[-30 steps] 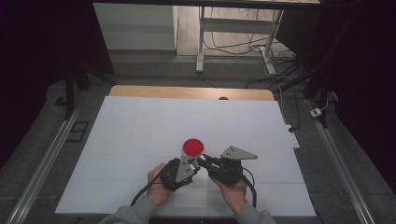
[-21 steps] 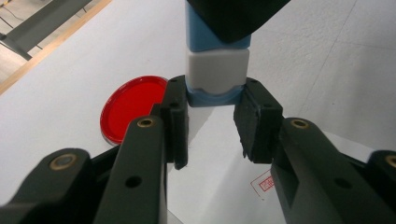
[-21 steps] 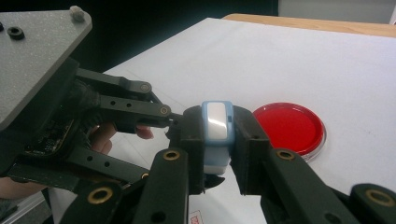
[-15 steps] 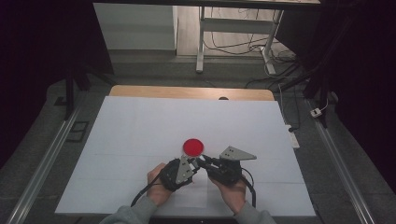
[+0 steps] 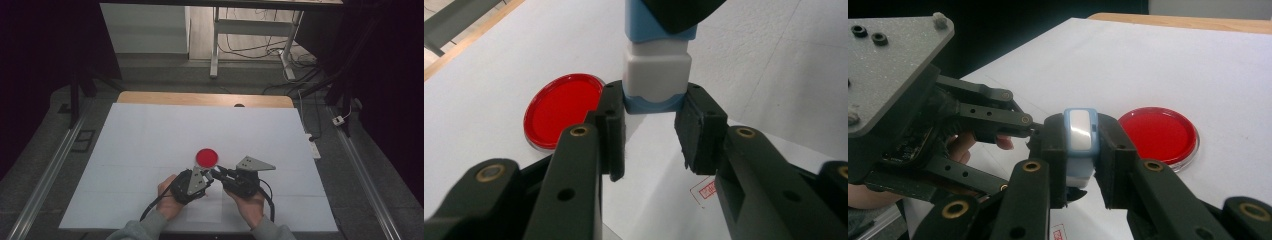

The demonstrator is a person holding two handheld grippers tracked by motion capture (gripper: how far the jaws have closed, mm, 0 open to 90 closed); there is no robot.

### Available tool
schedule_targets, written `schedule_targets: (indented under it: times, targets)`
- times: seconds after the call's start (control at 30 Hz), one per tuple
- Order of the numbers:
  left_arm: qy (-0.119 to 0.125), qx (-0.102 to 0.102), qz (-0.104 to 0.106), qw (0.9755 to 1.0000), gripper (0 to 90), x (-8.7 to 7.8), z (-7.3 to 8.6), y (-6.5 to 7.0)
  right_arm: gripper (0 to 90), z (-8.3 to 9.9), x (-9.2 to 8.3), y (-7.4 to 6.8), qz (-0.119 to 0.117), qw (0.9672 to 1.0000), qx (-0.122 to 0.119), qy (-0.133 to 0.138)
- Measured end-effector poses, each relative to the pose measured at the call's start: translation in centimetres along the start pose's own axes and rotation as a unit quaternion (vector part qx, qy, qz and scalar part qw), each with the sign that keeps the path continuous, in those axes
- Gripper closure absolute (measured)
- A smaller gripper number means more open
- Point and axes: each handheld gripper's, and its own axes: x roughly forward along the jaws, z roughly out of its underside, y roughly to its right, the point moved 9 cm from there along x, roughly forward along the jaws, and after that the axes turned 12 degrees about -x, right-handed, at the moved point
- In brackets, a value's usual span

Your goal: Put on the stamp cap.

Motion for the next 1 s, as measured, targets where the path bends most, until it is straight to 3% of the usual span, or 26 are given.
schedule_targets:
  times: [0.4, 1.0]
  targets:
    - [-0.001, -0.003, 0.007, 1.0000, 63.1, 0.0, 0.0, -0.1, 75.4, -0.1, -0.1, 0.1, -0.007, 0.9999, 0.005, 0.009]
    - [-0.015, -0.023, 0.023, 0.9994, 47.3, -0.8, 0.5, -0.6, 75.4, -0.8, -1.1, 1.1, -0.026, 0.9987, 0.026, 0.036]
